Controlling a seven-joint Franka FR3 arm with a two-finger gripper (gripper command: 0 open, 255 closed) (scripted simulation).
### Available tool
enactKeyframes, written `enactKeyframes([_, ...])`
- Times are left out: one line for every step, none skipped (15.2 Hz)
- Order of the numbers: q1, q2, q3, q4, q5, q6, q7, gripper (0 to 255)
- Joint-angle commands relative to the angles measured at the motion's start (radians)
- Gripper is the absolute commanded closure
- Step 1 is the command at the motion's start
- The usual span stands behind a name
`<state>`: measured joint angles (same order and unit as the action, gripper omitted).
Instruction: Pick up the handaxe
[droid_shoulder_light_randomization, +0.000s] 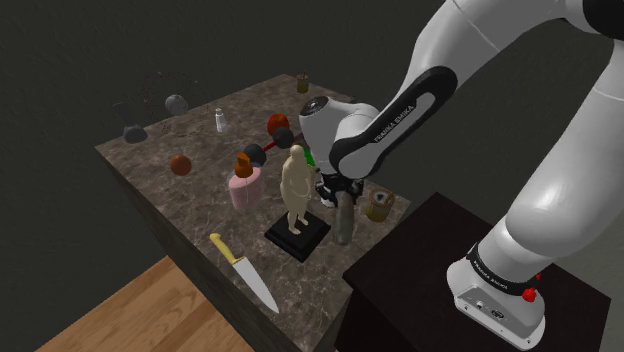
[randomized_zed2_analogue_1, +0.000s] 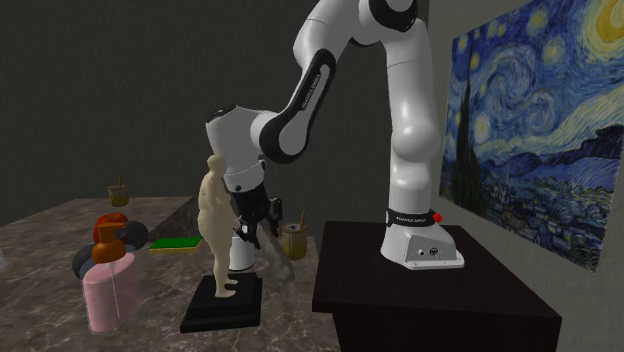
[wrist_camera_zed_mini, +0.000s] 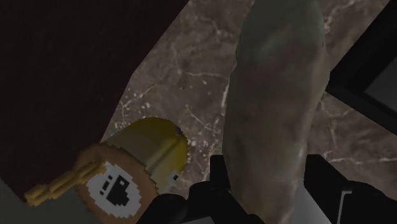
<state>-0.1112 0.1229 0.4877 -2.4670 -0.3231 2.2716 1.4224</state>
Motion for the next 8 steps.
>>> enactKeyframes([-0.002,-0.029,0.006,0.004,0.026,-0.026,-0.022,255])
enactKeyframes([-0.003,-0.043,0.008,0.005,0.037,-0.037,-0.032,255])
enactKeyframes([-0.003,-0.057,0.010,0.006,0.049,-0.049,-0.042,255])
enactKeyframes([-0.004,-0.071,0.012,0.007,0.059,-0.061,-0.051,255])
enactKeyframes([-0.004,-0.084,0.013,0.009,0.070,-0.073,-0.061,255])
enactKeyframes([-0.004,-0.097,0.014,0.011,0.080,-0.085,-0.070,255])
enactKeyframes([-0.004,-0.099,0.014,0.012,0.082,-0.087,-0.071,255])
enactKeyframes([-0.004,-0.099,0.014,0.012,0.082,-0.087,-0.071,255])
